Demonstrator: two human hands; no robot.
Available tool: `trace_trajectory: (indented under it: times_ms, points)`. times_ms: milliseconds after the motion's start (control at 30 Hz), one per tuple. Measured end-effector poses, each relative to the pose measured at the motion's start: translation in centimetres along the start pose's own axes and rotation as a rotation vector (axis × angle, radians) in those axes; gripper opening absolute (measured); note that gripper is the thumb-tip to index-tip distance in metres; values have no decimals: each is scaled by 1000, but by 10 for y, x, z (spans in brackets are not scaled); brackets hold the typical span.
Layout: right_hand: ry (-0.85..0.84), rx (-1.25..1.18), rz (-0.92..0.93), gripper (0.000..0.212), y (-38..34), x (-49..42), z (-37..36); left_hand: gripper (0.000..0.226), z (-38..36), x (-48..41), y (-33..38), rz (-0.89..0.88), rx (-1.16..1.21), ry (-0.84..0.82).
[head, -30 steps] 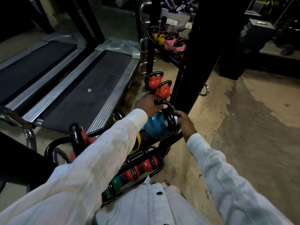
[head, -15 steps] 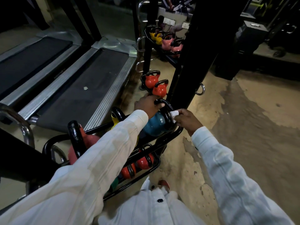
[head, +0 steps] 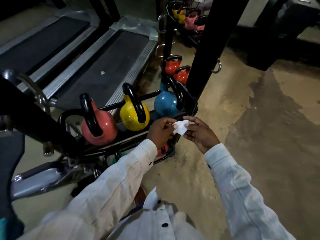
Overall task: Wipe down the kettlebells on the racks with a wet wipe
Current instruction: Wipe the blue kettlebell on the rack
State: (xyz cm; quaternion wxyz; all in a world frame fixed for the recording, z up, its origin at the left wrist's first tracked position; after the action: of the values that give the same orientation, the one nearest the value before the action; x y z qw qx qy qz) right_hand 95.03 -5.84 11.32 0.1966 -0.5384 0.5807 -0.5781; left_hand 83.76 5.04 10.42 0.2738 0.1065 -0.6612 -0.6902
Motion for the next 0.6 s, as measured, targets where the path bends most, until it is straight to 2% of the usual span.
trace_trajectory:
  times_ms: [167,267,467,533,600]
  points:
    - [-155,60,-66,28,57,24,-15,20,-8,58,-42,101,263,107]
    - [-230,158,-126,23,96,34,-25,17,-7,89,-73,134,310,159]
    - [-182,192,-231,19,160,41,-47,30,-3,142,-131,243,434,156]
    - [-182,359,-190,22,173,38,-59,31,6,153,-152,268,452,187]
    - [-170,603,-118,36,184,33,-76,30,19,165,-178,305,512,249]
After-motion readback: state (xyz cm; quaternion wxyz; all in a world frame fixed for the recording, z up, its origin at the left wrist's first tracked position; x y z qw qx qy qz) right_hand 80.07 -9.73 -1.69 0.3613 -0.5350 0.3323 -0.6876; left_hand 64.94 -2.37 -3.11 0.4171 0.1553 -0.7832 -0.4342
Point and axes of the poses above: each hand's wrist, its own x-axis away from the middle knuckle, its own z-axis out of the back of the hand, y = z × x, the point moved 7 cm from there along -x, towards the middle knuckle, and after that the axes turned 14 degrees about -y, right-handed, at the moved point
